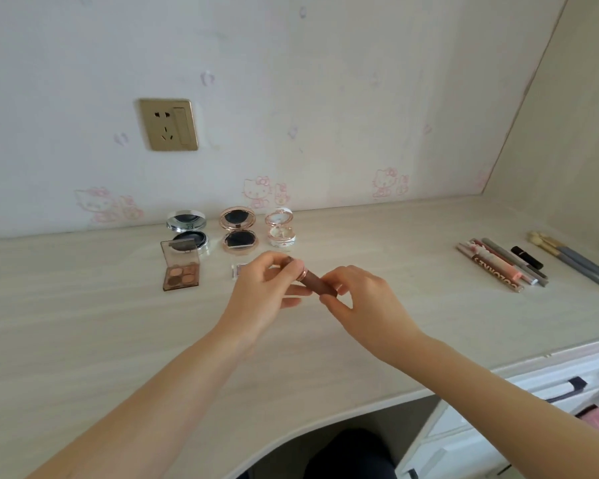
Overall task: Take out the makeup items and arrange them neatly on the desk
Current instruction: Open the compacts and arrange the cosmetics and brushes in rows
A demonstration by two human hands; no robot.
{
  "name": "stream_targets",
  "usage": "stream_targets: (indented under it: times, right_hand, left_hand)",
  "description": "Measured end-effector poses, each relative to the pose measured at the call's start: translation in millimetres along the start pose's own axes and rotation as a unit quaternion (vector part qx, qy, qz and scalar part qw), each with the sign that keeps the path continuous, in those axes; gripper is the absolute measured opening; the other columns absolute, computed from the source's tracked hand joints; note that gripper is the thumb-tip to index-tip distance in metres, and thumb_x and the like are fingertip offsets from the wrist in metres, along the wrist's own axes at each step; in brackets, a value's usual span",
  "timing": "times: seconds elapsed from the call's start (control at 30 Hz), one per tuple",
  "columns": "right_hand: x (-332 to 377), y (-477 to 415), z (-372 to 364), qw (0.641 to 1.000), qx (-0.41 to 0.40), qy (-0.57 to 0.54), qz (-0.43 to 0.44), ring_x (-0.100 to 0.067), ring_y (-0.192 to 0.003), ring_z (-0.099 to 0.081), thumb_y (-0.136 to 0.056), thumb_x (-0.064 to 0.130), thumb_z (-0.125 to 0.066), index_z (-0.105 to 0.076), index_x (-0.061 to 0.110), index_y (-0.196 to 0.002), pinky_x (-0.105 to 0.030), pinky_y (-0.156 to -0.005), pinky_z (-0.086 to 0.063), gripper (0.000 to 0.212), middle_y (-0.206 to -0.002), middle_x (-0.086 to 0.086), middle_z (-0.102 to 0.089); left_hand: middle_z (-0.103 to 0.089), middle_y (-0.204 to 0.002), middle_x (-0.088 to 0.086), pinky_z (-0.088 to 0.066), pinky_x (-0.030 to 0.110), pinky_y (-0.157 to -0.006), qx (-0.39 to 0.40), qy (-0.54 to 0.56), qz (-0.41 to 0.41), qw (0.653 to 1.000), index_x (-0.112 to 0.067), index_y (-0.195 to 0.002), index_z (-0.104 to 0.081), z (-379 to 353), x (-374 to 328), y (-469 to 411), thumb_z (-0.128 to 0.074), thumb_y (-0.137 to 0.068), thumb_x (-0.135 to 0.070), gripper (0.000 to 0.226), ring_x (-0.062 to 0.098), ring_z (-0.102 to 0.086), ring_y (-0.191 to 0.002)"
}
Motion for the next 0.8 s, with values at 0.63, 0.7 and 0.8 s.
stream_targets:
  times: [0.63,0.7,0.8]
  right_hand:
    - [44,-13,-33,0.988,0.107,-0.108,0.026,-0.004,-0.088,-0.056,-0.092,0.028,-0.057,-0.064,0.024,-0.103,-0.014,-0.075,-0.044,0.014,-0.095,0.01,-0.063]
    - [41,-11,-40,0.989,0.121,-0.068,0.048,-0.006,-0.088,-0.055,-0.093,0.028,-0.055,-0.064,0.024,-0.105,-0.015,-0.076,-0.042,0.015,-0.095,0.008,-0.061]
    - [36,-6,-48,0.987,0.137,-0.036,0.081,-0.005,-0.086,-0.053,-0.096,0.029,-0.052,-0.063,0.025,-0.109,-0.018,-0.077,-0.042,0.018,-0.094,0.01,-0.058]
  left_hand:
    - [-0.06,-0.083,-0.021,-0.041,0.01,-0.076,-0.018,-0.366,-0.192,0.911,-0.025,-0.1,-0.069,65,16,24,-0.079,-0.076,-0.016,0.027,-0.001,-0.056,-0.083]
    - [-0.053,-0.083,-0.026,-0.04,0.014,-0.076,-0.013,-0.398,-0.222,0.89,-0.023,-0.103,-0.069,60,18,28,-0.077,-0.078,-0.017,0.026,0.001,-0.051,-0.083]
    - [-0.052,-0.081,-0.022,-0.04,0.021,-0.077,0.012,-0.432,-0.255,0.865,-0.017,-0.106,-0.068,53,22,32,-0.069,-0.085,-0.022,0.021,0.004,-0.045,-0.086]
Point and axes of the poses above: each hand's wrist, its own y-axis away from the middle knuckle, its own z-axis out of the back of the hand, x = y × z, the point moved 6 cm from there along -y, towards the middle knuckle
